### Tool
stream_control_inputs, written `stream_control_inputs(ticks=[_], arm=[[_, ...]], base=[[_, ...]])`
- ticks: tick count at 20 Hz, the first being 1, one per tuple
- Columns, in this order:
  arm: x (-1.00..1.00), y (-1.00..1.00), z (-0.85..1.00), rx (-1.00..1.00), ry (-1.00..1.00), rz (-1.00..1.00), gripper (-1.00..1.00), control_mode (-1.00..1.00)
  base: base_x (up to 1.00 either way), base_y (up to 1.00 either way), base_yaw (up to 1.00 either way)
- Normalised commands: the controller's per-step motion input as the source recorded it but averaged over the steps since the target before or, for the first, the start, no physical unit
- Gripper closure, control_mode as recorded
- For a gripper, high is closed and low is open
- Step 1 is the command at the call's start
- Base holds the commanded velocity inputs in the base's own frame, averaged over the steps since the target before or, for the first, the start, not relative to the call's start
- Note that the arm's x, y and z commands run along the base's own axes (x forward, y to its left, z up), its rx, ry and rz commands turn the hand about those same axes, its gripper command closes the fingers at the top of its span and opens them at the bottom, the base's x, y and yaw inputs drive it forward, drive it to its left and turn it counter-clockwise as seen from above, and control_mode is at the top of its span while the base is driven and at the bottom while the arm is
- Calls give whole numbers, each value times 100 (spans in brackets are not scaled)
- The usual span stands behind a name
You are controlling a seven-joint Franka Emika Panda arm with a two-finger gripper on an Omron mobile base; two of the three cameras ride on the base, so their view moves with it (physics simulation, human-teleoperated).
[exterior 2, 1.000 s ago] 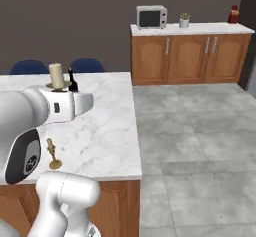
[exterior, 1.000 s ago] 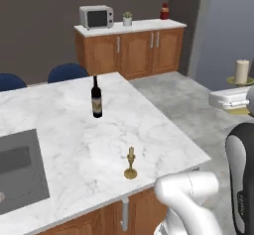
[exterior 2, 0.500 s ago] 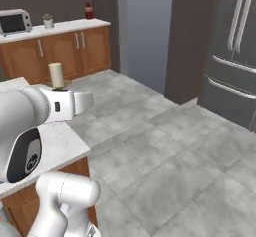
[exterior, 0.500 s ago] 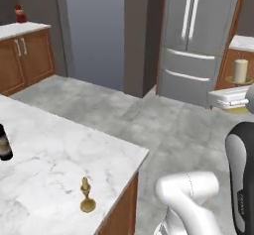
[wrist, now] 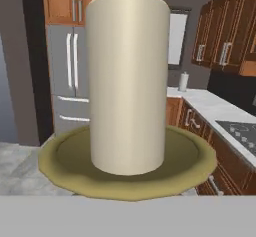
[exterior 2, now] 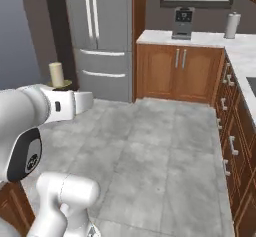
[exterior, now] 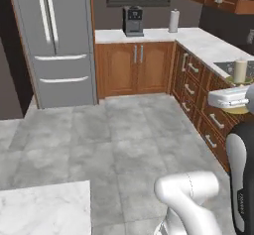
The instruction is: Pick the candle and candle from the dining table and place them in the open cabinet. Close the cabinet after placing the objects.
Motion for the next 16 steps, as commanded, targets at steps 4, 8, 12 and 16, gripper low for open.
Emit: stream_control_inputs(ticks=[4, 8, 12, 16], arm=[[0, 0, 0, 0, 0, 0, 100, 100], [0, 0, 0, 0, 0, 0, 100, 100], [0, 0, 0, 0, 0, 0, 100, 100], [0, 0, 0, 0, 0, 0, 100, 100]], base=[[0, 0, -100], [0, 0, -100], [0, 0, -100], [0, 0, -100]])
